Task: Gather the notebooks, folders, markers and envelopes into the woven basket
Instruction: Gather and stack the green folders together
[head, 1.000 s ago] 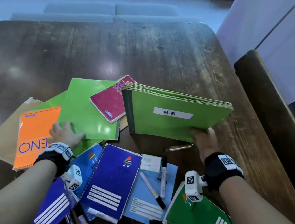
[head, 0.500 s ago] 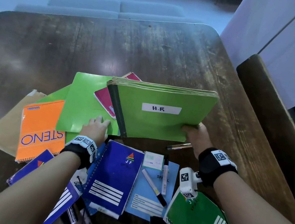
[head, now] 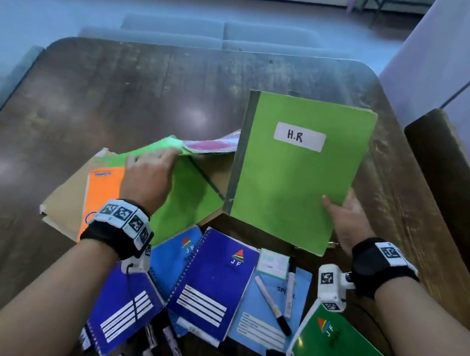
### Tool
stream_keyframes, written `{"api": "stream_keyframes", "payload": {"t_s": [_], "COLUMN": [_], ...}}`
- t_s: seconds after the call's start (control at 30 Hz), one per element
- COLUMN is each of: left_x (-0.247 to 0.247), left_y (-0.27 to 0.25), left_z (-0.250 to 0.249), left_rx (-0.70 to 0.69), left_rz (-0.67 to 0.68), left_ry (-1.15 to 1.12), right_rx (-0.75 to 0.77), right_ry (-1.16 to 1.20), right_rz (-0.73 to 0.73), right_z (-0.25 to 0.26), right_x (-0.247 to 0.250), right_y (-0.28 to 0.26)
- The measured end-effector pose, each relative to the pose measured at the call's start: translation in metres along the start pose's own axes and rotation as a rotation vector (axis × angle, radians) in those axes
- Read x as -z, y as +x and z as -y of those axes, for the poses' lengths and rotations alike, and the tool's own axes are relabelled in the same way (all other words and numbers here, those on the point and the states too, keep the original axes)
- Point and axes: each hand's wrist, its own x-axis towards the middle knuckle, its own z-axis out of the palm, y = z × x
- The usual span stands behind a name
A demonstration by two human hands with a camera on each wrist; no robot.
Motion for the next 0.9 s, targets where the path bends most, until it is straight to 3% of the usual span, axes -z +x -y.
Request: {"api": "stream_keyframes", "payload": {"t_s": [0.2,0.43,0.6,0.73,0.9], "left_x": [0.075,0.155,0.17,0.123,0.06], "left_y": [0.017,0.034,0.037,0.027,-0.009], "left_z": [0.011,0.02,0.02,0.033,0.033], "left_rx": [-0.126,-0.085,0.17,0.394,0.671], "left_rz": [-0.18,-0.308,-0.236,-0.193,-0.113], "left_ry": [-0.118,-0.171,-0.407,-0.73,-0.873], "right_rx": [0.004,-0.026,-0.096,-0.15,-0.147], "right_ry": [-0.001,-0.012,0.024,0.177,0.259], "right_rz": [0.029,0.059,0.126,0.16,0.121], "right_z": [0.005,0.008,-0.005,-0.023,-0.035], "right_x": [-0.016,-0.02,-0.036,-0.057,-0.079], "right_y": [-0.014,-0.036,-0.054,-0.07,-0.088]}}
